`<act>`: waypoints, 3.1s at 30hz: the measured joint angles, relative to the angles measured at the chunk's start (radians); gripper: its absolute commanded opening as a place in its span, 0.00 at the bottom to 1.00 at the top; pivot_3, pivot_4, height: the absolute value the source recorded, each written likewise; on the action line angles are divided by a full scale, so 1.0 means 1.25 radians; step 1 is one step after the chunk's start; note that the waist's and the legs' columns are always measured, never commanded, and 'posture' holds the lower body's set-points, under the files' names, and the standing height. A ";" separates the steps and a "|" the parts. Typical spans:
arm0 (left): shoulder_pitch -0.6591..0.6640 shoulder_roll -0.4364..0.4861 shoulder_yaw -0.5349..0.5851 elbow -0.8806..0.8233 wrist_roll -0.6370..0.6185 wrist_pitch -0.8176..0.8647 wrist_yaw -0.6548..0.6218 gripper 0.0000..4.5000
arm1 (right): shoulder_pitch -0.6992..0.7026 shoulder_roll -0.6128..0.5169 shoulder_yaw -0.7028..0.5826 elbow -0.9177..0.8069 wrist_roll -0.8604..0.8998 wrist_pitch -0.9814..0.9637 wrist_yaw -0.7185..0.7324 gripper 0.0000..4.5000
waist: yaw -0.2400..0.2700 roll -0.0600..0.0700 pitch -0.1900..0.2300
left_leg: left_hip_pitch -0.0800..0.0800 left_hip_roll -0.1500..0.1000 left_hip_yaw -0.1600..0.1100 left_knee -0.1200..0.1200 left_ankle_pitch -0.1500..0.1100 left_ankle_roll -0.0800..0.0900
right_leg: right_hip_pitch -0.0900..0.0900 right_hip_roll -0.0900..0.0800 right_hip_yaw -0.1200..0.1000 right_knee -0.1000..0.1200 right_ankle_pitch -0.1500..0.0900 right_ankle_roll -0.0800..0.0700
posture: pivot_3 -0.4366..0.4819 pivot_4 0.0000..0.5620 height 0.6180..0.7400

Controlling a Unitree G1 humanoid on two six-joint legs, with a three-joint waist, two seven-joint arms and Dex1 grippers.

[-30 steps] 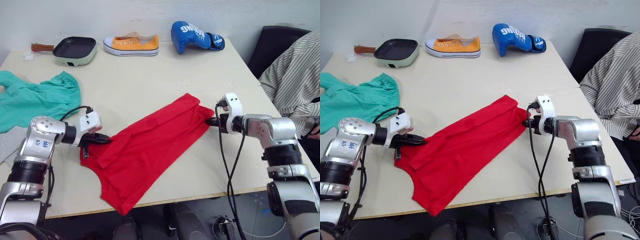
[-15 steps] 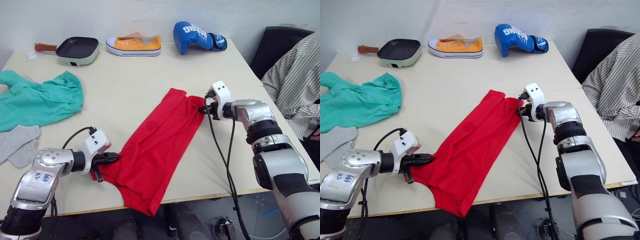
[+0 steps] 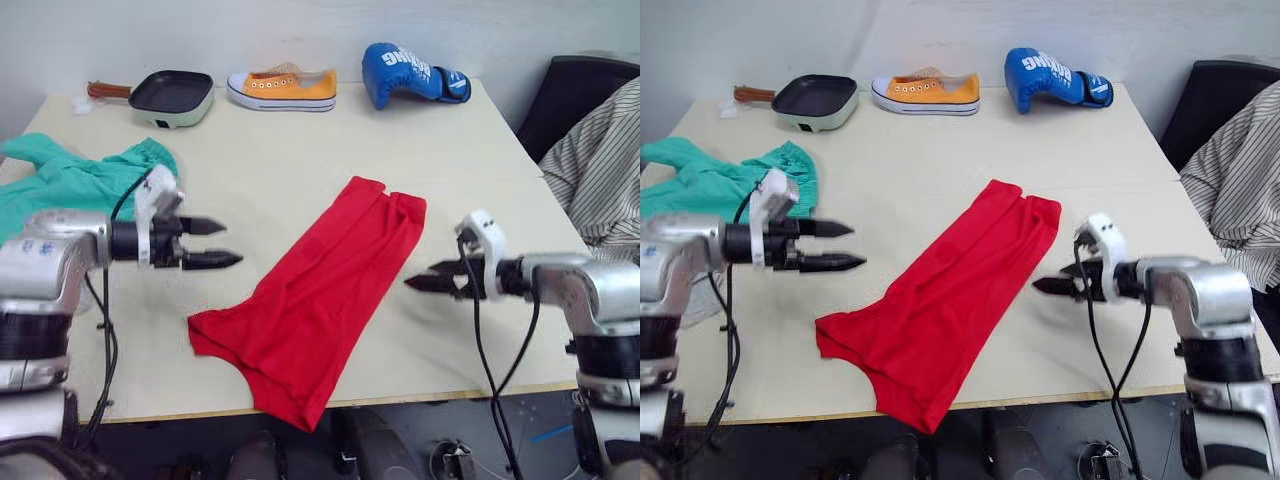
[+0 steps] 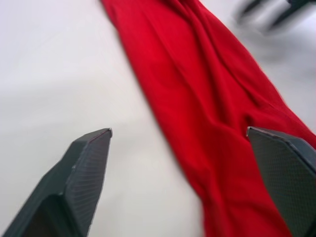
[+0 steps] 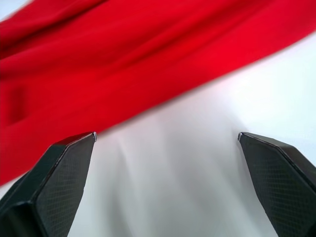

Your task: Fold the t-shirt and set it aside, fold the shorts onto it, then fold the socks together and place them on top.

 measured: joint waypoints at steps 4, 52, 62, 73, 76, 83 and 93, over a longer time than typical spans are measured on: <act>-0.114 -0.095 -0.098 0.223 0.085 -0.112 0.002 1.00 | 0.089 0.038 -0.058 -0.152 0.091 0.138 -0.023 1.00 | 0.004 0.000 0.000 | 0.000 0.000 0.001 0.000 0.000 0.000 | -0.001 0.001 0.000 0.000 0.000 0.000 | 0.48 0.27 1.00; -0.088 -0.272 -0.021 0.406 0.229 -0.280 0.087 0.01 | -0.182 -0.001 0.359 0.263 0.036 -0.250 0.081 0.00 | -0.017 -0.006 -0.007 | 0.003 0.001 0.000 -0.001 0.002 -0.001 | 0.000 0.001 0.000 0.001 0.001 -0.001 | 0.48 0.27 1.00; 0.199 -0.225 0.082 -0.081 0.134 0.004 0.235 0.01 | -0.347 0.036 0.508 0.568 -0.190 -0.652 0.390 0.00 | -0.016 -0.005 -0.007 | 0.003 0.001 0.000 0.000 0.002 -0.001 | 0.000 0.000 0.000 0.002 0.001 -0.001 | 0.48 0.27 1.00; 0.218 -0.204 0.084 -0.170 0.079 -0.010 0.269 0.05 | -0.362 0.084 0.454 0.676 -0.291 -0.847 0.458 0.00 | -0.012 -0.005 -0.007 | 0.003 0.001 -0.002 0.000 0.002 -0.001 | 0.002 -0.001 -0.002 0.000 0.001 -0.001 | 0.48 0.27 1.00; 0.205 -0.184 0.055 -0.177 0.068 -0.042 0.237 0.21 | -0.303 0.077 0.403 0.585 -0.260 -0.774 0.445 0.14 | -0.013 -0.005 -0.006 | 0.002 0.001 -0.002 -0.001 0.002 -0.001 | 0.002 -0.001 -0.002 0.000 0.001 -0.001 | 0.48 0.27 1.00; 0.230 0.043 -0.010 -0.145 0.154 -0.444 0.048 0.70 | -0.094 -0.079 0.279 0.338 -0.265 -0.905 0.394 0.35 | -0.015 -0.001 -0.004 | 0.002 0.001 -0.001 -0.002 0.002 -0.001 | 0.001 -0.001 -0.001 -0.001 0.001 -0.002 | 0.48 0.27 1.00; 0.414 0.152 -0.018 -0.104 0.172 -1.104 -0.181 1.00 | 0.146 -0.145 0.190 0.273 -0.301 -1.643 0.405 0.35 | -0.011 0.000 -0.002 | 0.006 0.001 0.000 -0.002 0.001 0.001 | 0.006 0.000 -0.001 -0.003 0.001 -0.001 | 0.48 0.27 1.00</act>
